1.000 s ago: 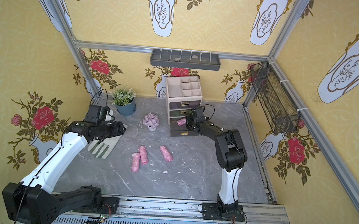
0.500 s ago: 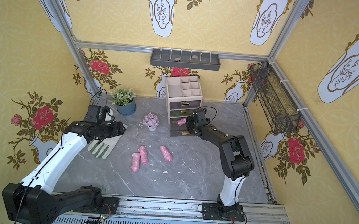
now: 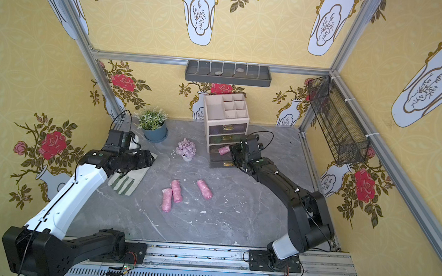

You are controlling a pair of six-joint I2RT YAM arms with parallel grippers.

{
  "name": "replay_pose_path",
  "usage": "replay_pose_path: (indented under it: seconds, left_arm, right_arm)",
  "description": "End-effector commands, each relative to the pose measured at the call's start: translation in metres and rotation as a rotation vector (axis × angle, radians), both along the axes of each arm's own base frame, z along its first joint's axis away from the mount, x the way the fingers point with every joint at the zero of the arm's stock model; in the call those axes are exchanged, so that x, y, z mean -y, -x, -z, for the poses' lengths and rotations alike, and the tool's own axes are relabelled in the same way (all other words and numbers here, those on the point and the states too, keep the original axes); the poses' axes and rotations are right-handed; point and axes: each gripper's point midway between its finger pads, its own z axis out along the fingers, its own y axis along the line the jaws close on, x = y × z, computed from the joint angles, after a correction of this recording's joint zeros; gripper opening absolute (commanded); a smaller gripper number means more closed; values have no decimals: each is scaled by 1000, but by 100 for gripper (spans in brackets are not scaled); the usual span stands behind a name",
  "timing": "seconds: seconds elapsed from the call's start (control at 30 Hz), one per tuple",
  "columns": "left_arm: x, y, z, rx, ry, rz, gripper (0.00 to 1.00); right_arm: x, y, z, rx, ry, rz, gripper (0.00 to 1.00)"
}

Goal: Sort the rolls of trash bags by color and place them into the drawer
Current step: Place the roll of trash bags in the drawer.

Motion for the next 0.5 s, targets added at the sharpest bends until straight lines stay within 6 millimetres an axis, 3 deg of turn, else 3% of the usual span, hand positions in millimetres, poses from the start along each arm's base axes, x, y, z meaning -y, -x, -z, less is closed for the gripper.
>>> replay_pose_path:
  seconds: [0.0, 0.23, 0.47]
  left_arm:
    - [-2, 0, -1, 8, -9, -9, 75]
    - [2, 14, 17, -62, 22, -12, 71]
    - [19, 41, 43, -165, 9, 37, 62]
  right_arm:
    - [25, 22, 5, -30, 121, -10, 49]
    - [86, 53, -7, -35, 212, 50, 52]
    - [136, 66, -7, -29, 201, 121, 52]
